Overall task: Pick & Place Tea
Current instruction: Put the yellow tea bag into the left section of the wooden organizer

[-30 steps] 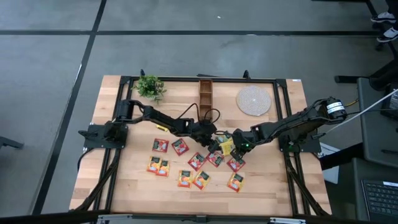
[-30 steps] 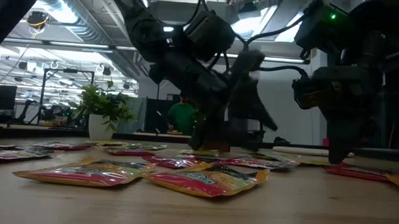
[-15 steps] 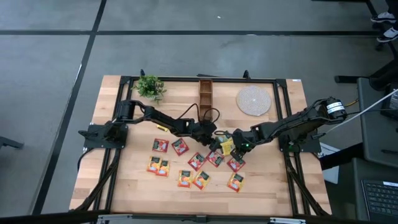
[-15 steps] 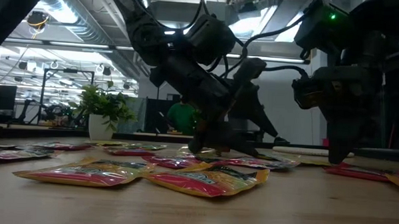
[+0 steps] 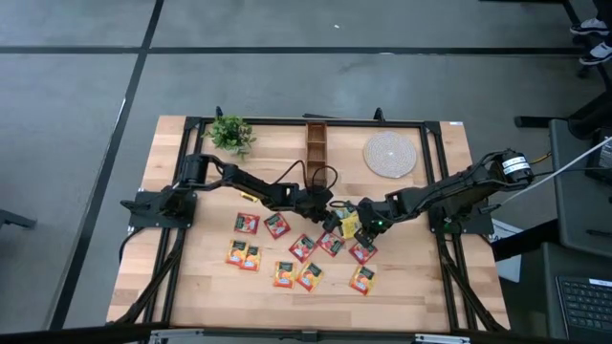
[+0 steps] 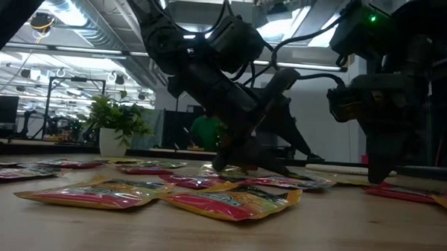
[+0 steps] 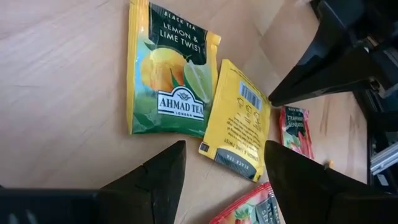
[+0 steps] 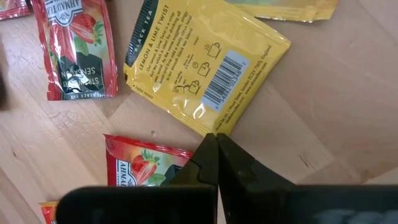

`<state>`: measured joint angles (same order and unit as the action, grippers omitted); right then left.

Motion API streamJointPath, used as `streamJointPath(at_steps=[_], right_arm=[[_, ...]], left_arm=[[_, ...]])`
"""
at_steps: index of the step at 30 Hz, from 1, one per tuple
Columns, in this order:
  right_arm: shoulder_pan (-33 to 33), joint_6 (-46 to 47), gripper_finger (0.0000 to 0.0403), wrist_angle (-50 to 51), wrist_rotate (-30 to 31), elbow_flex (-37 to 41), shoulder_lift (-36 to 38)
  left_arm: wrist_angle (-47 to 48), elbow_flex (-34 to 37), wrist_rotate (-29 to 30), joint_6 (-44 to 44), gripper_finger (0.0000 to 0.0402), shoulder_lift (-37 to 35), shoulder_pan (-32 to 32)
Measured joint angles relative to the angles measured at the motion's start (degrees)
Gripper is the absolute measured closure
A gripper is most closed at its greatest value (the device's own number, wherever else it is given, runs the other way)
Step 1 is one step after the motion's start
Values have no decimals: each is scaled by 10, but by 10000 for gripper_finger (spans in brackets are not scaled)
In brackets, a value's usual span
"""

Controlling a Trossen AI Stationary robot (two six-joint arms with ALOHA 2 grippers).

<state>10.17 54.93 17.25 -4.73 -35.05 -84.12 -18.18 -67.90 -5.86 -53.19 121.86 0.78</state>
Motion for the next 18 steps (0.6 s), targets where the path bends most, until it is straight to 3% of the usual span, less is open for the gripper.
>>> streamJointPath(at_steps=[13,18], right_arm=[[0,-1,402,-3,0,0,0],[0,-1,402,-3,-1,0,0]], left_arm=[[-2,-6,13,95,190,5,-10],[-32,-9,12,85,190,20,-26]])
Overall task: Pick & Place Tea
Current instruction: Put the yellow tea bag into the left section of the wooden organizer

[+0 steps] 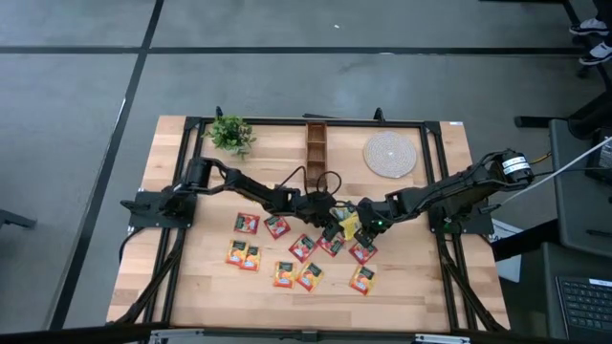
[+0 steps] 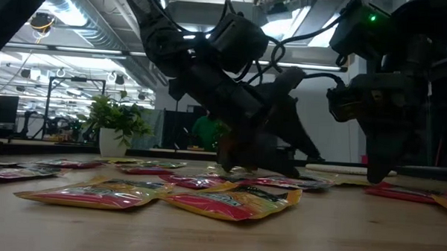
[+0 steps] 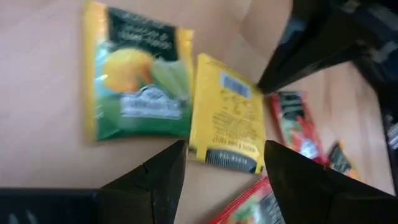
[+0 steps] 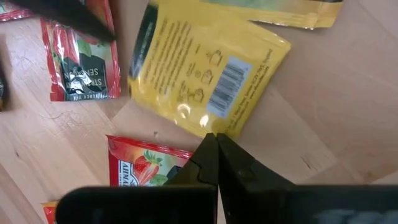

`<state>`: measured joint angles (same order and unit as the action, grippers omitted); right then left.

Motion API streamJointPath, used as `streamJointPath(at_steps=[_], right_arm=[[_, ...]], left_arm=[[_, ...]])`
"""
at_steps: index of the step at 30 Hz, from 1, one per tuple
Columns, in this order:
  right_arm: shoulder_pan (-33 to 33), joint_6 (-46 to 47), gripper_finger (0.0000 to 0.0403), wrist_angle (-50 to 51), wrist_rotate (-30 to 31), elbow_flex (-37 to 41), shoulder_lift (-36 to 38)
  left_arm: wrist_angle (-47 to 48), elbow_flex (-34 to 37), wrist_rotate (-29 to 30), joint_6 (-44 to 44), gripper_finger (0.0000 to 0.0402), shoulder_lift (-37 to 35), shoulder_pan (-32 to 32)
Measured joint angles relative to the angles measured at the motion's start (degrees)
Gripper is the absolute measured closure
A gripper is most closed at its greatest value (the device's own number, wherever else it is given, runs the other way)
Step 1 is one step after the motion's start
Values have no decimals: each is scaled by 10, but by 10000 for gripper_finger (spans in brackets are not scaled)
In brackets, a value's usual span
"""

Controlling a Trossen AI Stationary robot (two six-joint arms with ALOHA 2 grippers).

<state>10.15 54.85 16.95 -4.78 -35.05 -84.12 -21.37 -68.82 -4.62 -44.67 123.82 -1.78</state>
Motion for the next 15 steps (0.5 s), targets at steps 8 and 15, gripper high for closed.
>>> streamJointPath(at_steps=[8,15], right_arm=[[0,0,402,-4,0,0,0],[0,0,402,-5,1,0,0]], left_arm=[[-8,0,0,-8,190,4,-7],[5,0,-4,25,257,5,-9]])
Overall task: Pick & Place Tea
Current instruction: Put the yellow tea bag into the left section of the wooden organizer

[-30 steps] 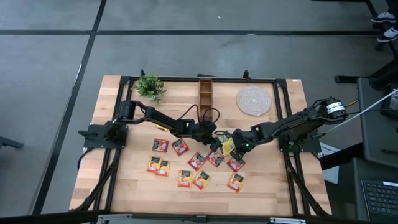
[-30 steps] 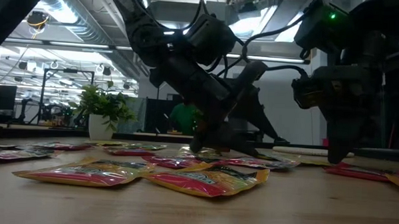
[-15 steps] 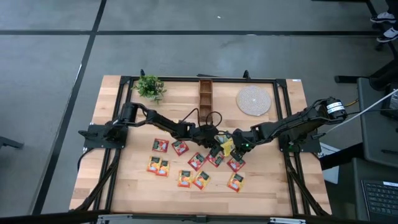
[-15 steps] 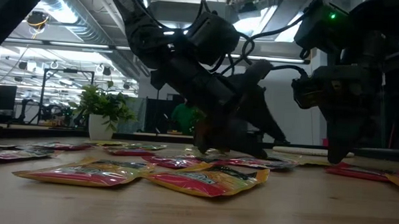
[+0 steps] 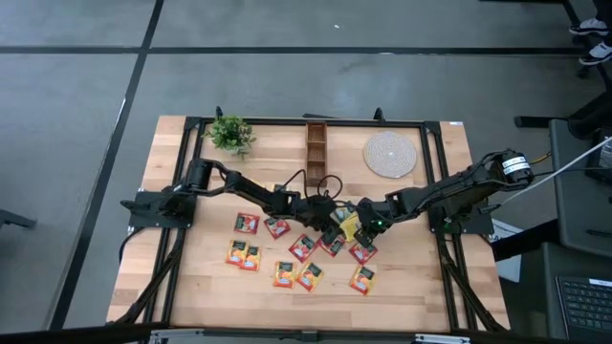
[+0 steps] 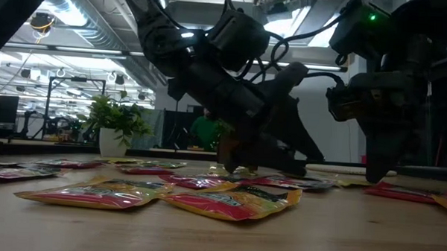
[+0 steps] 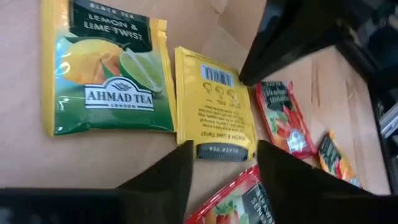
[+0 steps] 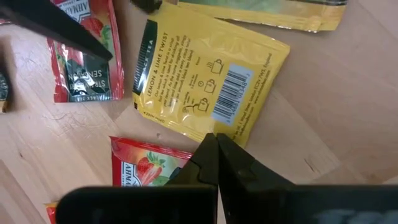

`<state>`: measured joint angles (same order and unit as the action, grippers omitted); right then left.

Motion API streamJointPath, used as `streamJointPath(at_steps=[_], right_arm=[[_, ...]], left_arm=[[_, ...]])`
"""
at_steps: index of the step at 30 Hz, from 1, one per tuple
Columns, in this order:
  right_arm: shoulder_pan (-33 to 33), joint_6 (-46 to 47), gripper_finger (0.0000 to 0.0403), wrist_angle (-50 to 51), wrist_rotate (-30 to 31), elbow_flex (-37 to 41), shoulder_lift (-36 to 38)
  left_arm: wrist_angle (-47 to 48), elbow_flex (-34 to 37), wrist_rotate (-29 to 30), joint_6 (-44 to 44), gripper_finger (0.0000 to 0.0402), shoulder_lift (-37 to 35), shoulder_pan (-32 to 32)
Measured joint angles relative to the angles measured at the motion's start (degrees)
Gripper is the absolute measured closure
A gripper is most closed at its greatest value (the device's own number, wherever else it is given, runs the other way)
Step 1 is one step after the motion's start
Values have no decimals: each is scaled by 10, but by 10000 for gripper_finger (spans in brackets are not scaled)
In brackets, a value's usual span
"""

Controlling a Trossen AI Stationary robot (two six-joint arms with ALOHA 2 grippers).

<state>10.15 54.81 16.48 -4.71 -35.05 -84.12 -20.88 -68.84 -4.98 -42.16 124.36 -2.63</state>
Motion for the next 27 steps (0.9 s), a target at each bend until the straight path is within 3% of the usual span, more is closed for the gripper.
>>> streamJointPath(at_steps=[4,6,19,27], right_arm=[[0,0,402,0,0,0,0],[0,1,402,0,1,0,0],[0,3,402,0,4,0,0],[0,-12,402,-1,0,0,0]], left_arm=[[1,0,-3,14,358,0,0],[1,0,-3,20,389,0,0],[19,4,-24,47,399,-15,13],[27,3,-22,209,399,-69,8]])
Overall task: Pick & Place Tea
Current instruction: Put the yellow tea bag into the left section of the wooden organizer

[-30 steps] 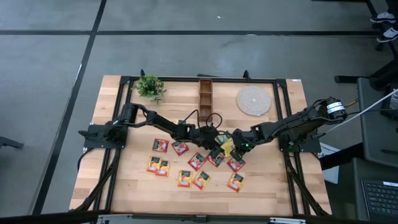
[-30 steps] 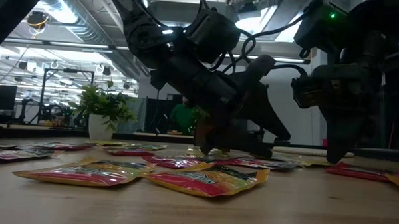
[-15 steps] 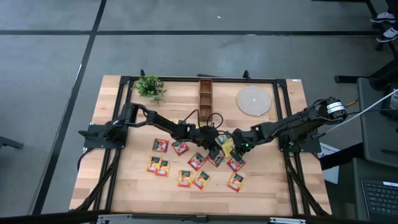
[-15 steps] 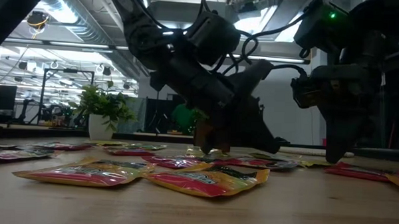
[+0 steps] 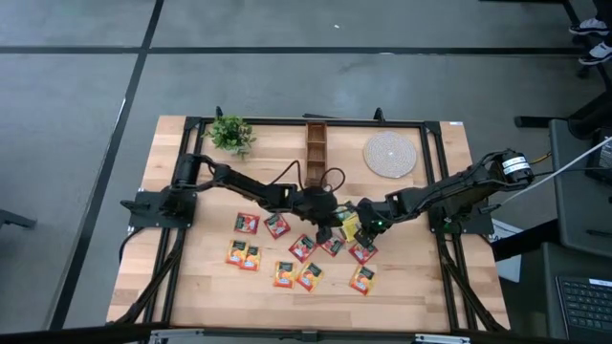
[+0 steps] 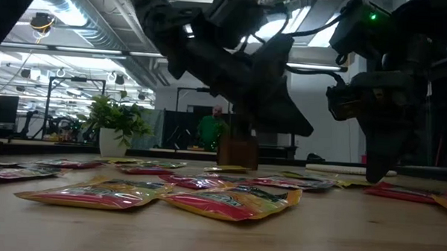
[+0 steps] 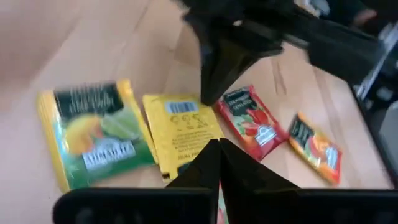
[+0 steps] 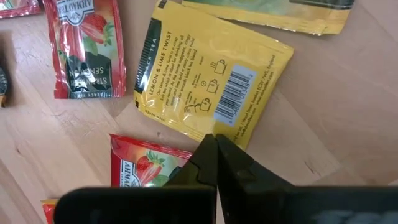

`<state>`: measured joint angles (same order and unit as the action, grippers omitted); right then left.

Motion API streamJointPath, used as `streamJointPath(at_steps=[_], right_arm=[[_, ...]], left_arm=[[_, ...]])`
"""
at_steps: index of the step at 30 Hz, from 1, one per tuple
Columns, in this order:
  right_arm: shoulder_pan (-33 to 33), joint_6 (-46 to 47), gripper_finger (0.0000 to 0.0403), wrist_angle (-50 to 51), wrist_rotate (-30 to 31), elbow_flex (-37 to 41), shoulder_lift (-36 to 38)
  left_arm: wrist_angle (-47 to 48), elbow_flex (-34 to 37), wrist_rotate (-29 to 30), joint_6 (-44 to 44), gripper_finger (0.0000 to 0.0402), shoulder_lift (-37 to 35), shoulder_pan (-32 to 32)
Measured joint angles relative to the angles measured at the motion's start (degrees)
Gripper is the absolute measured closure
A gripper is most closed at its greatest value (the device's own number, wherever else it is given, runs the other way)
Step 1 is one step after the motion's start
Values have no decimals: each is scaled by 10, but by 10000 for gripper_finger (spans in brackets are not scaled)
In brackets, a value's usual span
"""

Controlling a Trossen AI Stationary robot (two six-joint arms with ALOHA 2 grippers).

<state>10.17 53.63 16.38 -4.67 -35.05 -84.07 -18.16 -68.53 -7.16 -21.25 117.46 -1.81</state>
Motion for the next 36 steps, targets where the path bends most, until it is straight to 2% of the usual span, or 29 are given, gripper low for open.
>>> streamJointPath(at_steps=[6,11,15,21,24,28,36], right_arm=[[0,-1,402,0,-1,0,0],[0,-1,402,-3,-1,0,0],[0,-1,402,-4,0,0,0],[0,-1,402,-2,-8,0,5],[7,-2,402,-2,-10,-6,17],[17,-1,402,-2,-10,-25,25],[33,1,402,94,8,-41,25]], left_arm=[[25,0,-12,91,388,-1,-11],[43,0,-20,101,362,0,-15],[40,0,-29,102,315,0,-14],[51,-1,-2,168,229,0,-14],[53,-1,-1,173,202,-2,-14],[52,-1,0,175,193,-3,-14],[65,-1,19,176,196,-3,-14]])
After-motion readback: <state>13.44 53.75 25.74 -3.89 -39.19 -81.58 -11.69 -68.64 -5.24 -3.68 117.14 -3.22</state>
